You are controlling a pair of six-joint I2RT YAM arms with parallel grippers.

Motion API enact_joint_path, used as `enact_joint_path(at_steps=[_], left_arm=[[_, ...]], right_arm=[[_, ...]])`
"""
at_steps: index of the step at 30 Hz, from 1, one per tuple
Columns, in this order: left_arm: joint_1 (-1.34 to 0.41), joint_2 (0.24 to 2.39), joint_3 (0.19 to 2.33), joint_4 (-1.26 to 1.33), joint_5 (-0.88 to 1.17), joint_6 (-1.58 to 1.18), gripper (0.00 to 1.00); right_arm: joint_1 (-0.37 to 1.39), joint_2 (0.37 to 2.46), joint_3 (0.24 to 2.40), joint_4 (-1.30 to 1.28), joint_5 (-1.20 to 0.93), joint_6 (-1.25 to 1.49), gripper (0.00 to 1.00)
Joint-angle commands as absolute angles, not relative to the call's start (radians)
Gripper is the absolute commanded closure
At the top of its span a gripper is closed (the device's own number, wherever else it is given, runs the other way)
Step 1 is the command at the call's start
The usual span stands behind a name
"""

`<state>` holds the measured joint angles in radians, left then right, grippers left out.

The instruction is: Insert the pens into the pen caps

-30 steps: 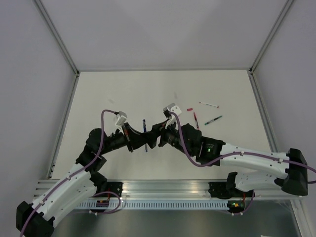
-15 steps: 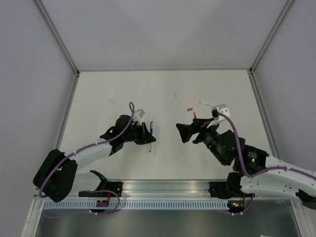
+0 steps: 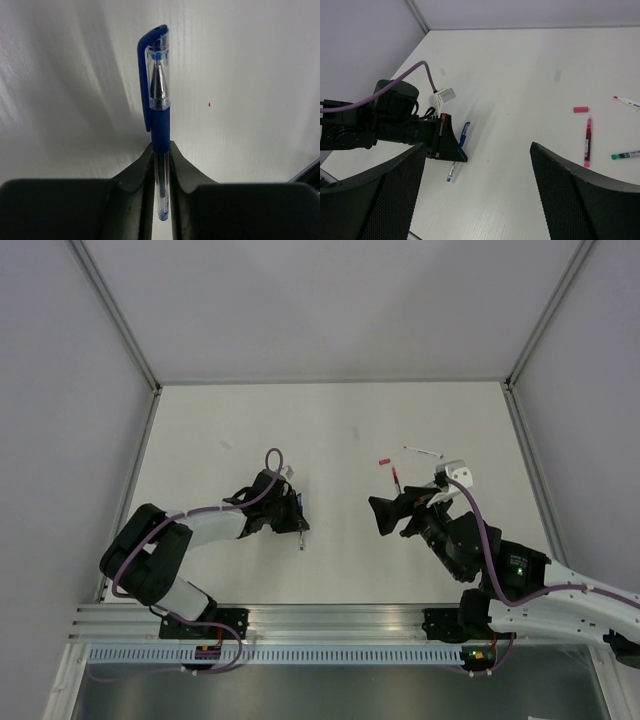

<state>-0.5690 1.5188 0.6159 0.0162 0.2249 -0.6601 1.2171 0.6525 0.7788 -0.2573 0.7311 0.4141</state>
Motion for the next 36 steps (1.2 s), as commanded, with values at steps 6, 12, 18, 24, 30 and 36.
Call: enact_joint_path(at_steps=[6,12,18,24,30,36], left_arm=[[-0.589,1.537,0.644,-0.069,0.157,-0.701,0.68],[-0.594,1.520,0.655,-0.095,0.150,-0.707,0.63],[-0.594,1.471,0.666,-0.031,0.305,-0.696,0.55],[-0.595,1.373,0.745,-0.018,0.416,-0.611,0.28],[-0.595,1.269,0.759,-0.014,0.384,-0.538,0.00],[-0.594,1.120,0.586,0.119,0.292,-0.509,0.00]], right_arm=[[1.215,0.588,0.769,-0.268,0.707,0.390,0.08],[1.215,0.565,0.762,-0.273,0.706,0.388,0.08],[1.215,0.575,0.755,-0.268,0.725,0.367,0.09],[1.213,0.708,0.797,-0.276,0.817,0.342,0.13],[1.005,1.003,1.009,-0.383,0.775,0.336,0.19],[0.597,1.343,1.219,-0.478,0.463,0.302,0.31]])
